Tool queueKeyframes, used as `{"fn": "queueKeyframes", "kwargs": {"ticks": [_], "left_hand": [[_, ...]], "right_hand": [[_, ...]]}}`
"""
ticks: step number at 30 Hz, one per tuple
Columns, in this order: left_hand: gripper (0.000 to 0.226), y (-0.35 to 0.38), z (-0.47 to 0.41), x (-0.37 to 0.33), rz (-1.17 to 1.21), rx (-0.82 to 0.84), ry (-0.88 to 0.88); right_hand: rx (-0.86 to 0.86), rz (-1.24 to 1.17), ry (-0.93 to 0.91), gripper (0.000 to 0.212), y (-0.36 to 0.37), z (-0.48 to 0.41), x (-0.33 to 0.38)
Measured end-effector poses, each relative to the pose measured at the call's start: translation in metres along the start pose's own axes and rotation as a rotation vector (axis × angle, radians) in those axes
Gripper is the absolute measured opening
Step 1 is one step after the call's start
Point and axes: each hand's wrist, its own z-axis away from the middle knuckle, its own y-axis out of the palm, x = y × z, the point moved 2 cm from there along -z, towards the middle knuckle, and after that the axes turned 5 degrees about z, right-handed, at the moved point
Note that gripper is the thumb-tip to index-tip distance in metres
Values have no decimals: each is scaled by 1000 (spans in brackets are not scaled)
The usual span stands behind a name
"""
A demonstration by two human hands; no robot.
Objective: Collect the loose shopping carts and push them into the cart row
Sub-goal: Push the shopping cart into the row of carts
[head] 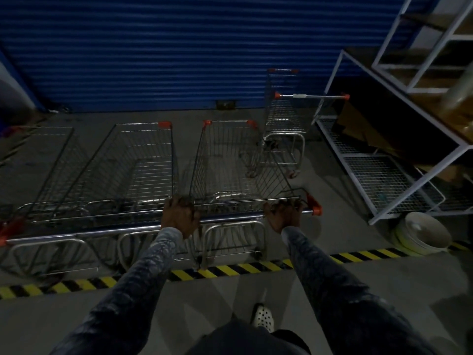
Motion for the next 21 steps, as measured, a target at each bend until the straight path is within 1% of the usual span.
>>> {"fn": "queueKeyframes", "kwargs": {"ticks": [1,2,4,5,7,9,12,13,15,17,18,19,20,21], "left_hand": [[55,4,-3,0,-7,-6,7],[55,4,-4,-2,-13,-8,21],[55,4,-3,-3,17,-24,44],[55,2,-1,-2,53,-44,51],[53,3,3,0,160,-141,97],[50,1,7,3,265,-207,123],[45,2,8,6,324,-269,117],[42,4,7,7,311,-238,91],[35,5,6,6,224,-146,29],[21,0,9,1,152,-135,18],[14,-6,11,-2,160,-167,47],[10,-12,16,-5,193,-197,80],[9,-18,19,-7,244,-238,112],[10,-22,21,-7,305,-257,132]], "right_hand": [[-1,6,8,94,1,-1,-1],[-9,11,9,94,4,-3,-2],[-15,13,5,85,8,-5,-3],[-22,12,8,85,9,-5,-3],[-47,8,15,96,9,-4,-3],[-90,-16,9,96,12,-4,-3],[-124,-32,5,83,21,-6,-6],[-157,-37,22,75,22,-5,-8],[-194,-129,91,61,22,-2,-14],[-194,-195,139,51,30,-9,-24],[-160,-182,141,53,34,-14,-29],[-102,-154,142,62,37,-18,-32],[-72,-125,158,71,40,-24,-35],[-66,-127,190,72,41,-29,-39]]}}
